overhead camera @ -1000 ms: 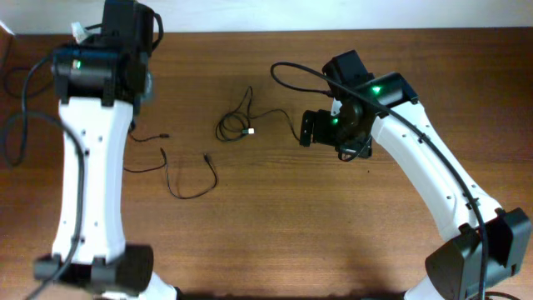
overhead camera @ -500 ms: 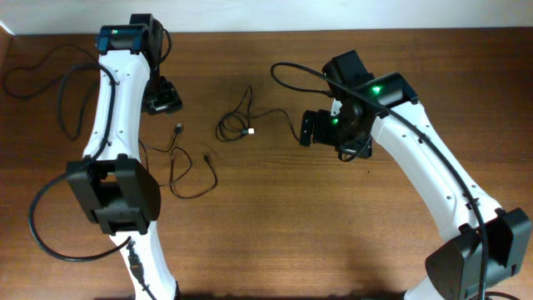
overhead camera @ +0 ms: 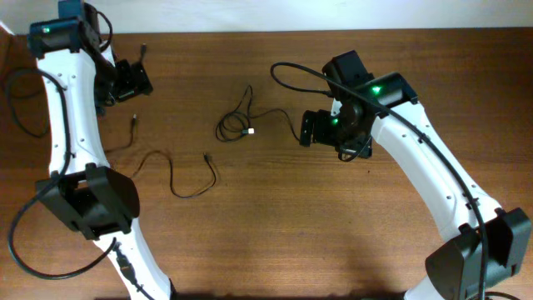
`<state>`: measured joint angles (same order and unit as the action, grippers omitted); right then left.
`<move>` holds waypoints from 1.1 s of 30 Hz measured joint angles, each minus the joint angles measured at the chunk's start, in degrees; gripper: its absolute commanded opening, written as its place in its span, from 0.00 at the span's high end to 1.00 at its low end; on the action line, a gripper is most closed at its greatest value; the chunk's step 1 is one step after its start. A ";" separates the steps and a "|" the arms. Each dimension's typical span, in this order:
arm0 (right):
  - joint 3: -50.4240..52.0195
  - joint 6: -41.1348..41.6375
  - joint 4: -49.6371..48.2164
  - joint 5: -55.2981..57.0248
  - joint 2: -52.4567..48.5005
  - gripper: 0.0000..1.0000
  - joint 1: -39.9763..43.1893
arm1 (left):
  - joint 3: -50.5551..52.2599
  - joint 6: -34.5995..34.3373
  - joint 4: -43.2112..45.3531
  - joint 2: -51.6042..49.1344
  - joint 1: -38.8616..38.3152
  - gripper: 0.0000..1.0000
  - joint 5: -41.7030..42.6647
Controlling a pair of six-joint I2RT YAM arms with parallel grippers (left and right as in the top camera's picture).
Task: Untangle cables
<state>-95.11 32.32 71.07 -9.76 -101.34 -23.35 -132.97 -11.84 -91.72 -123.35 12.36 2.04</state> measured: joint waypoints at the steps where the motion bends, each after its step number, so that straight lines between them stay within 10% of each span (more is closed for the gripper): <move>1: 0.00 -0.02 -0.04 0.22 0.00 0.01 0.00 | -0.02 -0.24 -3.43 0.00 -0.15 0.01 -2.75; 5: 0.00 -0.02 0.02 0.52 0.00 0.02 0.00 | 0.17 -4.50 -4.87 0.00 -0.37 0.01 -11.58; 14: 1.70 0.00 0.02 0.66 -0.02 0.02 0.00 | 0.44 -4.57 -4.90 0.00 -0.37 0.01 5.97; 23: 1.70 -0.04 0.22 0.72 -0.04 0.02 0.00 | 19.89 -42.93 4.83 -0.20 1.27 0.01 -0.20; 33: 1.70 -0.04 0.15 0.85 -0.15 0.02 0.00 | 41.07 -55.47 28.00 -0.79 1.27 0.22 -1.92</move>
<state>-93.41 32.27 71.22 -8.91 -101.49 -23.35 -91.90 -67.31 -63.72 -124.14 13.63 0.12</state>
